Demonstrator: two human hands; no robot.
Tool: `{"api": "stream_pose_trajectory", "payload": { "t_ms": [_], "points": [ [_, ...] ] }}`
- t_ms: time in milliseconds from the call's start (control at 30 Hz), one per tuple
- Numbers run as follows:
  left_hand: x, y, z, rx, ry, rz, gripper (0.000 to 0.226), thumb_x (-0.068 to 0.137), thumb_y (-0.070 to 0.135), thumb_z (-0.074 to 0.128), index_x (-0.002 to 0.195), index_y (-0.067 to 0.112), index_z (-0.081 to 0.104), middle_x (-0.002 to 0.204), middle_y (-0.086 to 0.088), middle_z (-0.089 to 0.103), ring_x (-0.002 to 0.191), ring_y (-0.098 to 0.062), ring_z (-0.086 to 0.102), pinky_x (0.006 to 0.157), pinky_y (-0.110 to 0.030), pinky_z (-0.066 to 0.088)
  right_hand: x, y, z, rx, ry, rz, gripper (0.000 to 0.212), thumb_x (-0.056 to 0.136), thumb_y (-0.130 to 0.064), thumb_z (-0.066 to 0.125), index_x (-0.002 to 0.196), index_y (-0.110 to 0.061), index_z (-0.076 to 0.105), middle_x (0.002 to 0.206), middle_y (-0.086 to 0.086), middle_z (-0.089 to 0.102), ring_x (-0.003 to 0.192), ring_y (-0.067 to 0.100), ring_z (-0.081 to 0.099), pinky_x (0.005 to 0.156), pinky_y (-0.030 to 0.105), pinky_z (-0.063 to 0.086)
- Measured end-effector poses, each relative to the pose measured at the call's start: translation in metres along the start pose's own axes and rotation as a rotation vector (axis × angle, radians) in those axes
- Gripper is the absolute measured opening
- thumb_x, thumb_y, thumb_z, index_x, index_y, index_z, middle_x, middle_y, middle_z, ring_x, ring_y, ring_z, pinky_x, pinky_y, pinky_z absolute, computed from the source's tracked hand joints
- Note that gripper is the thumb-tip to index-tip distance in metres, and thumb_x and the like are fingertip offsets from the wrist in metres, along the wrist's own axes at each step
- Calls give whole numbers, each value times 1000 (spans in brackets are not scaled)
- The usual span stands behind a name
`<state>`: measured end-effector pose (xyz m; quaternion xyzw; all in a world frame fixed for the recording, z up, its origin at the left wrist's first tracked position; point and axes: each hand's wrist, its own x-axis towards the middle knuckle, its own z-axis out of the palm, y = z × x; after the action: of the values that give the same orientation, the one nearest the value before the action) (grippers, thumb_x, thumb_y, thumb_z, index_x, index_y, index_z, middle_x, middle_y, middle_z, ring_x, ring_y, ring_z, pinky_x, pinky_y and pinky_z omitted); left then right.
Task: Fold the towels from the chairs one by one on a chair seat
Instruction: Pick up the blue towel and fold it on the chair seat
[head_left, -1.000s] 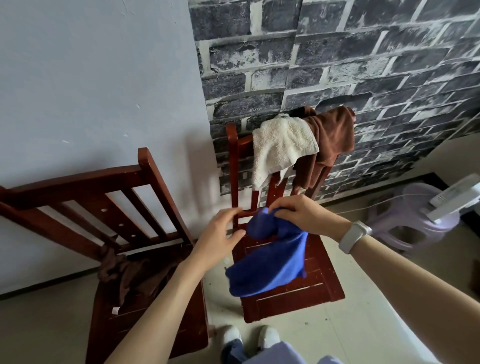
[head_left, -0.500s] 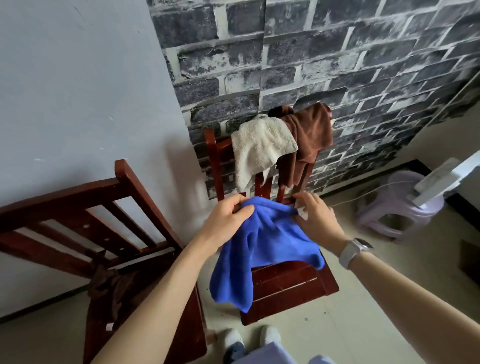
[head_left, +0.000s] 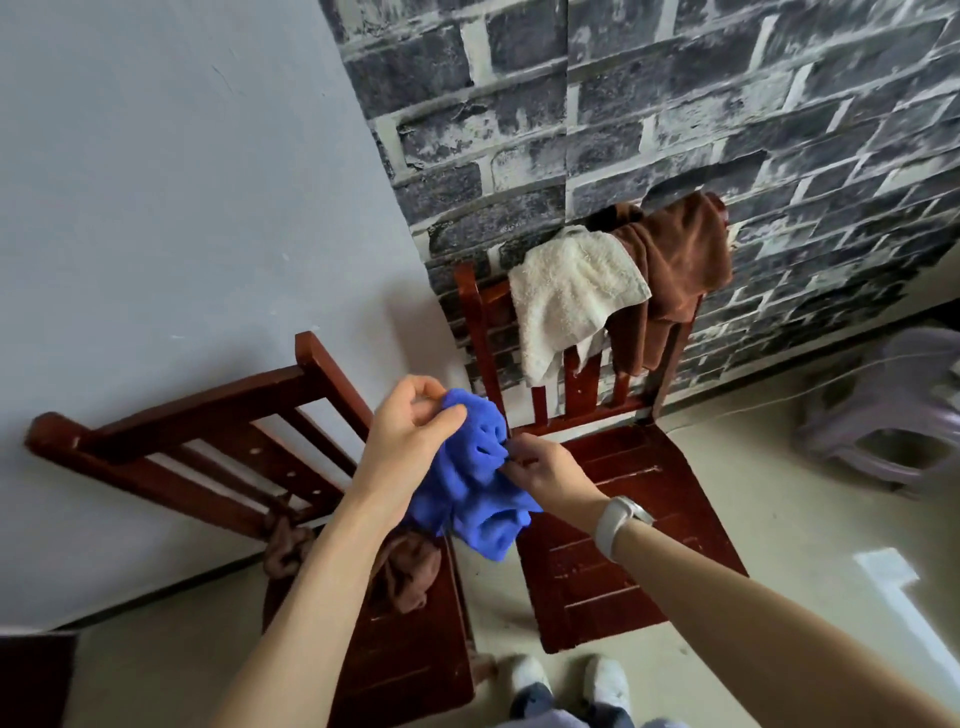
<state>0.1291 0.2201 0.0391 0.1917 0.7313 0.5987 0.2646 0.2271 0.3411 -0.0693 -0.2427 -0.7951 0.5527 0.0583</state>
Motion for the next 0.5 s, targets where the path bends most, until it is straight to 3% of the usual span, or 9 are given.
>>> {"api": "stream_pose_trajectory", "payload": {
  "t_ms": [133,233,333,433,500],
  "points": [
    [-2,-3,-37,114,91,-10,56,79,-12,35,91,37,59,83,-8,61,79,-20,53,67,-25,42,3,-12,-9,21,3,-83,8,87,-7,56,86,-14,52,78,-8,57,78,10,56,76,21,44],
    [-5,-10,-47,120,132,-86,46,83,-6,38,87,30,68,96,8,67,99,-11,60,83,-23,49,3,-18,-19,-33,-64,-151,20,85,-3,54,86,-22,48,75,-14,54,69,-5,53,68,14,40],
    [-8,-6,-39,117,161,30,33,86,2,52,86,30,68,97,14,68,93,9,60,81,-6,43,0,-20,-22,-2,-206,-106,20,88,-4,51,103,-17,54,84,-2,60,72,4,54,74,20,44],
    [-9,3,-20,220,73,166,36,84,0,56,86,35,66,93,20,66,90,15,58,81,-1,40,-4,-20,-11,-128,-145,-97,29,87,-20,59,115,-13,55,97,4,59,78,13,54,76,27,45],
    [-11,8,-7,292,7,249,42,83,-1,57,84,41,64,91,28,64,91,14,58,82,-2,40,-5,-22,4,-206,-38,-102,28,83,-25,61,109,-15,56,98,2,54,83,16,52,76,33,44]
  ]
}}
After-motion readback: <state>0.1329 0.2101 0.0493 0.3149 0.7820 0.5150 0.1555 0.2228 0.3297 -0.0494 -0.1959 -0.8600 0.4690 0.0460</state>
